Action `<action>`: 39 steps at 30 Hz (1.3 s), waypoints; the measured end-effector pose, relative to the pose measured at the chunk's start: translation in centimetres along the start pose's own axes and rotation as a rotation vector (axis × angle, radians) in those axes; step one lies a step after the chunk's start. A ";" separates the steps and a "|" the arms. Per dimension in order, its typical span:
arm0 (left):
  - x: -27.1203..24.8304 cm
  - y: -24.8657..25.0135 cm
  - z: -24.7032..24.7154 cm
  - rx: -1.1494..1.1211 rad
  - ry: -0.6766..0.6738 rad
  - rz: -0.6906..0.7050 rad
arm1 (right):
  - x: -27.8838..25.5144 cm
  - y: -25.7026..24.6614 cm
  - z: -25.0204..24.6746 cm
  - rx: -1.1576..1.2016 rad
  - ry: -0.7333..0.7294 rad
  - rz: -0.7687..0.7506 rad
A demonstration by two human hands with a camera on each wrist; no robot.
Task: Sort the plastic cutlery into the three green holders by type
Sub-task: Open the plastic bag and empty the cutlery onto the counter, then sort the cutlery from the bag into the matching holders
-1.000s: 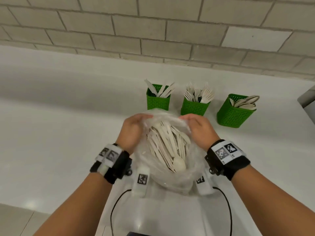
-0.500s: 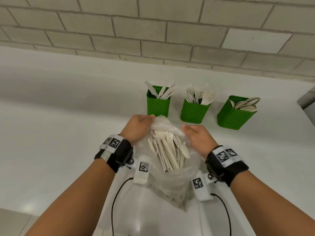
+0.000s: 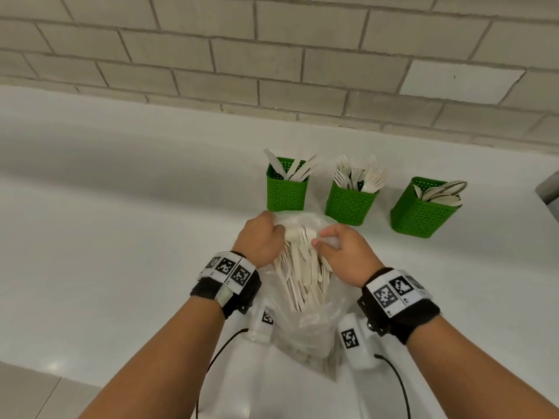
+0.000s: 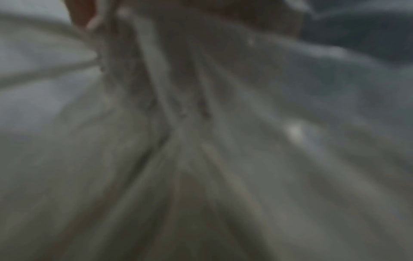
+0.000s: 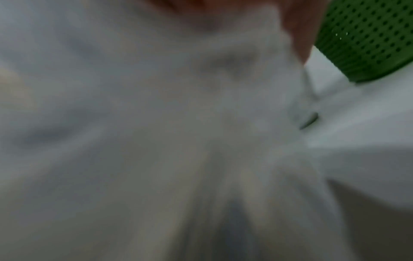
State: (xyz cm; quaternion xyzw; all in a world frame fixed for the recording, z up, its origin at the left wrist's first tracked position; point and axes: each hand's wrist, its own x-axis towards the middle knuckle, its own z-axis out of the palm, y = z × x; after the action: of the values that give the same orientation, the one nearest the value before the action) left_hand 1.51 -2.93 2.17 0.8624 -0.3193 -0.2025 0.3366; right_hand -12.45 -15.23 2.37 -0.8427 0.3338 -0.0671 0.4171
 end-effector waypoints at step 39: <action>-5.0 -9.2 -10.6 0.075 -0.135 -0.095 | 2.7 -11.9 7.5 -1.077 -0.484 -0.833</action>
State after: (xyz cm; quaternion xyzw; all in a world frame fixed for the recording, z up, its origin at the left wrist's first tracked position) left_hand 7.76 10.56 3.63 0.8730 -0.3075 -0.2638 0.2716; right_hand -1.42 -6.84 5.99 -0.9798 -0.1301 0.1419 -0.0543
